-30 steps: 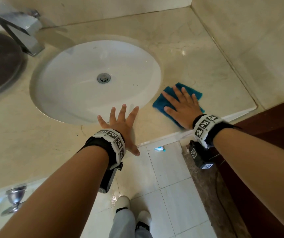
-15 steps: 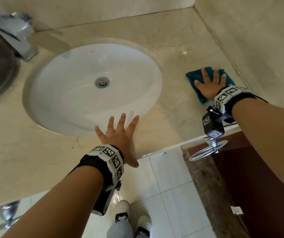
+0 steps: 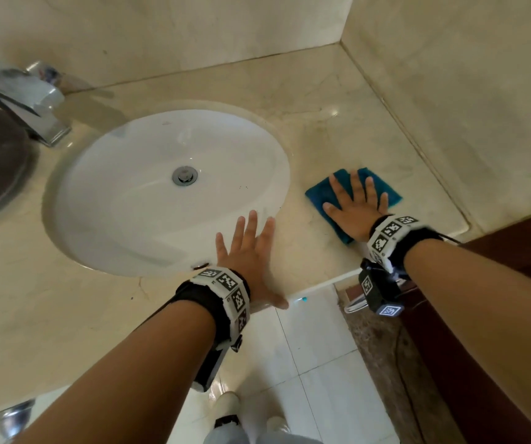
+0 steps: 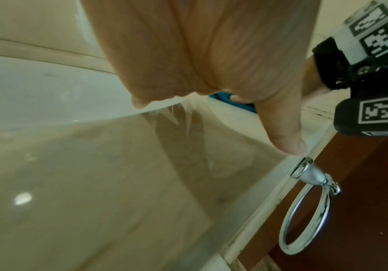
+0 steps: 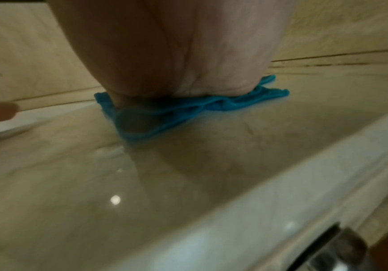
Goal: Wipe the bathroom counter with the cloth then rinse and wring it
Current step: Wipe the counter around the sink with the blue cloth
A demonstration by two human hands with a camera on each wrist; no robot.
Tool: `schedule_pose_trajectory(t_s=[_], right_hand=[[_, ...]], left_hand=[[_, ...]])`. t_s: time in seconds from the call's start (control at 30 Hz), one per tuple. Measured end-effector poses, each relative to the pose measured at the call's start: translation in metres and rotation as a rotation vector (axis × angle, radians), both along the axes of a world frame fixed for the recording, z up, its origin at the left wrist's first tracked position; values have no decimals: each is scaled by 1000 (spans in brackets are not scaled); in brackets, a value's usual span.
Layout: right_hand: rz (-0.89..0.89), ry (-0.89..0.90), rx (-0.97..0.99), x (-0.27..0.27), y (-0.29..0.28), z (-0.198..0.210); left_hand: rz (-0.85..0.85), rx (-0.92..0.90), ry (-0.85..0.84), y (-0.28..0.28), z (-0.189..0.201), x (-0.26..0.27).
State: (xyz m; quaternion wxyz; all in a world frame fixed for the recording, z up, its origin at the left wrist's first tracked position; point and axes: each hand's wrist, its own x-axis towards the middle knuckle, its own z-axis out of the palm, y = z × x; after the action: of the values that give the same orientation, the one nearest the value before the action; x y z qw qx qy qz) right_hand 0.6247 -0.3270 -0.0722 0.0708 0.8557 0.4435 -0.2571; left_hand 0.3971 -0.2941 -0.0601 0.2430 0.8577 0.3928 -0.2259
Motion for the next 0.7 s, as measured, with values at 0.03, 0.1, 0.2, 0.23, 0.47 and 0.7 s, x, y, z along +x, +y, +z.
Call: schedule_pose_trajectory(t_s=[0.03,0.1,0.2,0.23,0.47,0.7], right_hand=[[8,12,-6,2,0,0],[28,17,-12,7,2,1],[22,12,-24,33,11,3],[5,17,-29,44,17,4],[-26,-15,-64,102,74,8],[16,-1,-36,120,110,13]], left_hand=[[-10,-12,-50,0,1,13],[-36,-33,-91,1,2,37],[-54,14,-39,0,-5,61],[-54,37,-19,0,-8,64],[-36,107,9,-3,-23,67],[-19,92,21,-2,-23,69]])
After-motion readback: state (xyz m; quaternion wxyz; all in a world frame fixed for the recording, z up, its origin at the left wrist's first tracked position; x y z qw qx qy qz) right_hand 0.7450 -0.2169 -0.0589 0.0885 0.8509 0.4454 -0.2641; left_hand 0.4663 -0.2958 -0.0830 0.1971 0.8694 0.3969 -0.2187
